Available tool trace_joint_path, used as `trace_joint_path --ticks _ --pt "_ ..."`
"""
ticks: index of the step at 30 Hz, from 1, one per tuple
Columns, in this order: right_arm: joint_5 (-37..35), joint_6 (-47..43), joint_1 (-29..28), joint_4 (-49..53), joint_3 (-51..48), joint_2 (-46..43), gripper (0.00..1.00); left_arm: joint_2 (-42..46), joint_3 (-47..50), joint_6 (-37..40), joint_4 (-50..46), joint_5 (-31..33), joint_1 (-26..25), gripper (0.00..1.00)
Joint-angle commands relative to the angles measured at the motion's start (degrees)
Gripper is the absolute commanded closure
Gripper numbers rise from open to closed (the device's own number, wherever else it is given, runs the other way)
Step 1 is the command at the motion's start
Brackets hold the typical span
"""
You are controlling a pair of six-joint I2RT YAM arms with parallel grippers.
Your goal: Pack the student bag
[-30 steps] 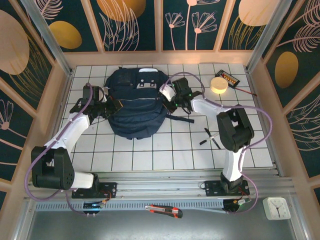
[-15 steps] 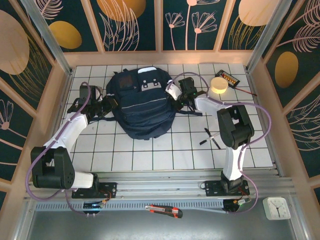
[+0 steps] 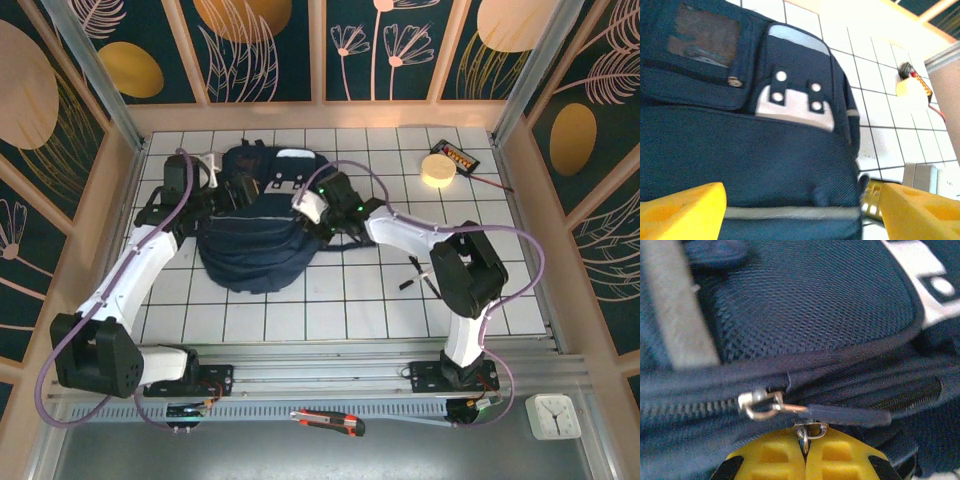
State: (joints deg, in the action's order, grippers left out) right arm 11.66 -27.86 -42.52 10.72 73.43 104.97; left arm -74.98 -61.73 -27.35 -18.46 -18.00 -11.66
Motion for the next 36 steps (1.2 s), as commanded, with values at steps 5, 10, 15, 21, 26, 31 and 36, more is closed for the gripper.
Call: trace_joint_path --ticks 5,10,15,21,26,31,36 --pt "6.5 8.5 -1.9 -0.9 -2.2 -5.6 1.0 0.0 4.8 -10.7 -0.9 -3.2 -3.1 0.19" --pt "6.2 6.5 -1.6 -1.0 -3.4 -5.0 1.0 -0.2 11.1 -10.8 -0.8 1.0 -3.4 0.2" --pt "5.8 5.4 -0.5 0.9 -0.9 -2.3 1.0 -5.4 18.9 -9.6 5.5 4.6 -3.3 0.26" --pt "3.5 6.1 2.0 2.9 0.7 -0.6 1.0 -6.5 23.1 -6.8 6.9 8.2 -3.1 0.34" --pt "2.7 8.7 5.8 5.3 2.6 1.8 1.0 -7.1 24.8 -5.7 7.3 8.1 -3.1 0.35" --pt "4.8 8.5 6.1 7.0 3.6 2.1 0.97 -6.1 23.6 -5.8 9.4 5.5 -3.2 0.3" --pt "4.5 7.1 5.6 6.3 0.3 -2.4 0.63 -2.9 18.2 -2.4 7.5 5.3 -3.2 0.21"
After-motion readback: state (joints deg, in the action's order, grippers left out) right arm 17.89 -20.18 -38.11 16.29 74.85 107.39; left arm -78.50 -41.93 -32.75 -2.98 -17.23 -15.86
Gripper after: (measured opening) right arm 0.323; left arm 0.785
